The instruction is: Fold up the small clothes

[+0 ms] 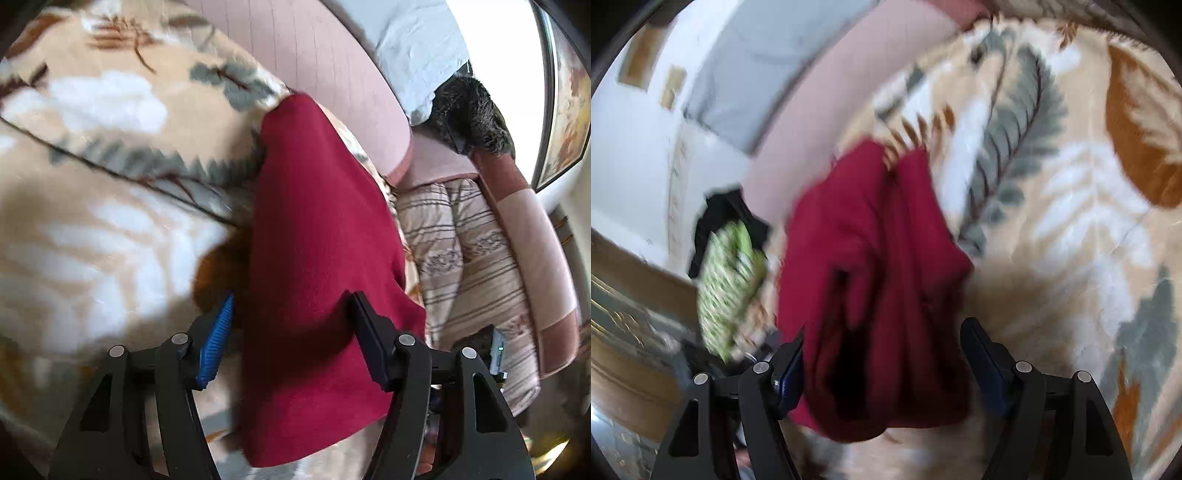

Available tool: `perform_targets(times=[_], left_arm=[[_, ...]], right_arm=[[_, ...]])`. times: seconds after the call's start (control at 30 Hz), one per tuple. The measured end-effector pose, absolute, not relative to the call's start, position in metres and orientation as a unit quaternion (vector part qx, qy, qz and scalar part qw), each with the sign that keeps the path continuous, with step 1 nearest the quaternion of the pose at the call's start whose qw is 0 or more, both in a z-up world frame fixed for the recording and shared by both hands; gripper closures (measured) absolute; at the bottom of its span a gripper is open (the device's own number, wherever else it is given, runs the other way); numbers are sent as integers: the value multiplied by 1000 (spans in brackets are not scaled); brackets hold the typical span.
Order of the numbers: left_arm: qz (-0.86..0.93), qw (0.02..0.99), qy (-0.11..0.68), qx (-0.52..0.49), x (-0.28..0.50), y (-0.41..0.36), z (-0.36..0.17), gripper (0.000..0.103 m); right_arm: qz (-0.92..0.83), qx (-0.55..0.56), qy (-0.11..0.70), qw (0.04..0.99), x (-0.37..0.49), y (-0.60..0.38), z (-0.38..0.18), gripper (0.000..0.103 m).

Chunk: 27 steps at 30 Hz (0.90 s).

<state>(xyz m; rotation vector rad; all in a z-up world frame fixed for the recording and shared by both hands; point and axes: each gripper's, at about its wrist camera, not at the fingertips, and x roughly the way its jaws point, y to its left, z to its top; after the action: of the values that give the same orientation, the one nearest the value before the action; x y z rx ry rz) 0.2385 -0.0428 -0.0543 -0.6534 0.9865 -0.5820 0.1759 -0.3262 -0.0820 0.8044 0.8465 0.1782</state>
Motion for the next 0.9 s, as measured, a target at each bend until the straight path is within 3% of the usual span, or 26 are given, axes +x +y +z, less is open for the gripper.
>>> perform_targets(times=[0.17,0.33,0.5,0.57,0.77,0.9], left_arm=[[-283,793,468,-271,241,-55,-46,39],[-267,797,466,-276,239,-51,-53,53],[-255,820,453,-238,228,-60,-33,63],[-254,828,444,-229,221,-58,-23,65],[-221,870,401,-184,180,-19,10,65],[-189,865,426,-185,178,11,-13,65]], right_arm=[[79,311,363,875,185,-324,-68,28],[95,291,358,882,203,-329,-76,29],[100,266,349,893,202,-326,-68,55],[106,278,342,891,198,-326,-62,59],[205,349,332,852,194,-293,-51,63],[215,325,354,850,200,-253,-58,63]])
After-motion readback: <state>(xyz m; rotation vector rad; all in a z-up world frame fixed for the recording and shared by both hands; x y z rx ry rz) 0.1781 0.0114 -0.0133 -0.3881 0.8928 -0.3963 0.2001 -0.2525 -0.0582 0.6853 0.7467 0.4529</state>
